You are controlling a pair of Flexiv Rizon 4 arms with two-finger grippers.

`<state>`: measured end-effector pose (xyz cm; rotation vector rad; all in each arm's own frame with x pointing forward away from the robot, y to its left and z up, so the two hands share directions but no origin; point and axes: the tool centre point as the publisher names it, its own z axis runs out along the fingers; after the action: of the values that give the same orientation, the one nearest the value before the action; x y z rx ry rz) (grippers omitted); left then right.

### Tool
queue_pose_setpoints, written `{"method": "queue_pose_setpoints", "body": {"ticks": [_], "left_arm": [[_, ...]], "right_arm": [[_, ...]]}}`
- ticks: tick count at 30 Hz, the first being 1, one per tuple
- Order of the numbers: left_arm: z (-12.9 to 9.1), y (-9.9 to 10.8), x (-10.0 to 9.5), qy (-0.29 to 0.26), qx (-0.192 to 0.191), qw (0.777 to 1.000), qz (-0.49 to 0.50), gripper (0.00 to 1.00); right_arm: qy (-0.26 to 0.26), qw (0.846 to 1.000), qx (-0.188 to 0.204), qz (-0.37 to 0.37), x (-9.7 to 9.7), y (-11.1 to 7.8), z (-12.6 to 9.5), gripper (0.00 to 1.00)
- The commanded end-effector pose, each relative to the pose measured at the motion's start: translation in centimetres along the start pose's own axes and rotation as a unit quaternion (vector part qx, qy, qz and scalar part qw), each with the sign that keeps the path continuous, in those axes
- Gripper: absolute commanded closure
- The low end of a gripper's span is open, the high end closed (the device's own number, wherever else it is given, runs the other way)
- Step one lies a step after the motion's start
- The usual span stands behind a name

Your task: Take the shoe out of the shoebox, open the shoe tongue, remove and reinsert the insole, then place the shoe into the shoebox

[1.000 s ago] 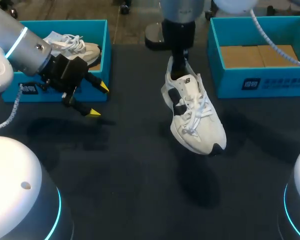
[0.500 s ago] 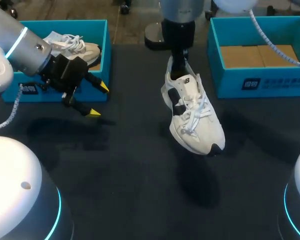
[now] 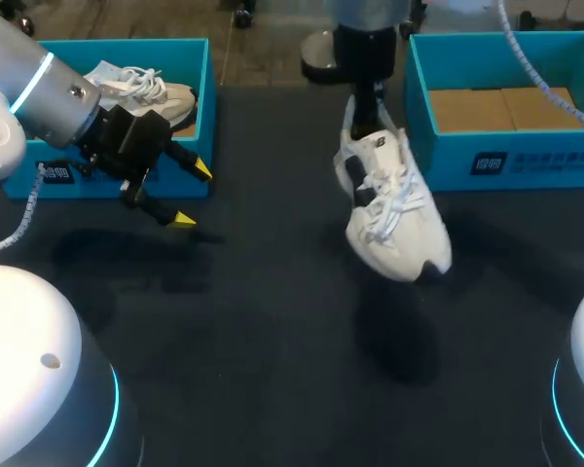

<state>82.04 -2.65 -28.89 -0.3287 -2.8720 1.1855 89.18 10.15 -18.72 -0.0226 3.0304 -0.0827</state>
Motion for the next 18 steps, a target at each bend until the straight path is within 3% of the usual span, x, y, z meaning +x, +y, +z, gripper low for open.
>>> {"method": "queue_pose_setpoints", "body": {"ticks": [1,18], "left_arm": [[0.0,0.0,0.1,0.000,-0.001,1.000,0.000,0.00],[0.0,0.0,0.1,0.000,-0.001,1.000,0.000,0.00]], "right_arm": [[-0.007,1.000,-0.014,-0.009,-1.1,-2.8,-0.4,1.00],[-0.013,1.000,-0.010,0.004,-6.2,-11.9,0.4,1.00]]}}
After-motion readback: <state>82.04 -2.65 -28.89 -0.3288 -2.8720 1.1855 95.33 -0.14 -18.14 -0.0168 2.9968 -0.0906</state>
